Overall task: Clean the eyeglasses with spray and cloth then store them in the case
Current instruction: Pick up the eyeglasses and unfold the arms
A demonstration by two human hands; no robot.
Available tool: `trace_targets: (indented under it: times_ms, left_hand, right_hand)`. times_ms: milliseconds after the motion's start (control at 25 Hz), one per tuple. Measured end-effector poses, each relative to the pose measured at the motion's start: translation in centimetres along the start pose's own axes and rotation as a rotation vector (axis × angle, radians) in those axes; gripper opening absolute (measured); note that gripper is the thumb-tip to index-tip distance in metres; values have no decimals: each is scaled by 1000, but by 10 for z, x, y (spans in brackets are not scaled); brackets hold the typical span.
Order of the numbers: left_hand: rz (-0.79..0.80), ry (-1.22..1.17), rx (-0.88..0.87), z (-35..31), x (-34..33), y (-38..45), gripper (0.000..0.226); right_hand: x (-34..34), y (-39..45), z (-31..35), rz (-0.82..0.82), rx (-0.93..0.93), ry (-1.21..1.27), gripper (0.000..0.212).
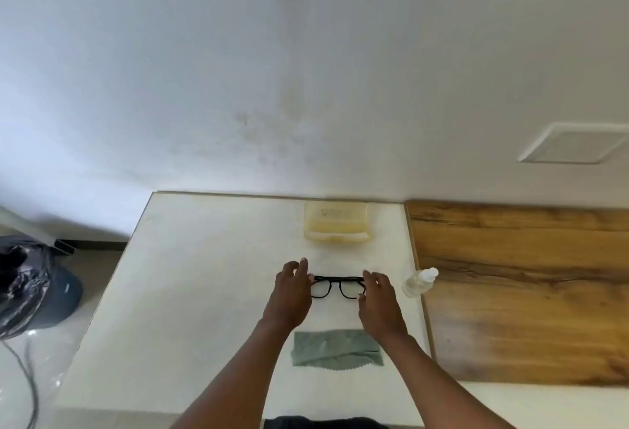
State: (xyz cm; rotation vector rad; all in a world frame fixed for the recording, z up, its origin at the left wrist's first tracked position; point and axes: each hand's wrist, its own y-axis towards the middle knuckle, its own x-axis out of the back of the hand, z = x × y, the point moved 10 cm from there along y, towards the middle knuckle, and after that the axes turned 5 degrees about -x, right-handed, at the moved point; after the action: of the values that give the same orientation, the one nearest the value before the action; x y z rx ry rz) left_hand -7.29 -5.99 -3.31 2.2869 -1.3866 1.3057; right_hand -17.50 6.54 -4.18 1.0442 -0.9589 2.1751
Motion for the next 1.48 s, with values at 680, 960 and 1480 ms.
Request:
trace_targets:
  times_ms: [680,960,1480]
  left_hand:
    - [-158,-138,181,18,-1,6,43]
    - [-264,-213,186,18,5,-5,22]
    - [-381,-781,473,44,15,-39,6]
  right_hand:
    - [10,13,-10,-154,-102,226,30]
    - [20,7,-11,-166,-146,324,21]
    - [47,-9,-9,-296,-207,562,18]
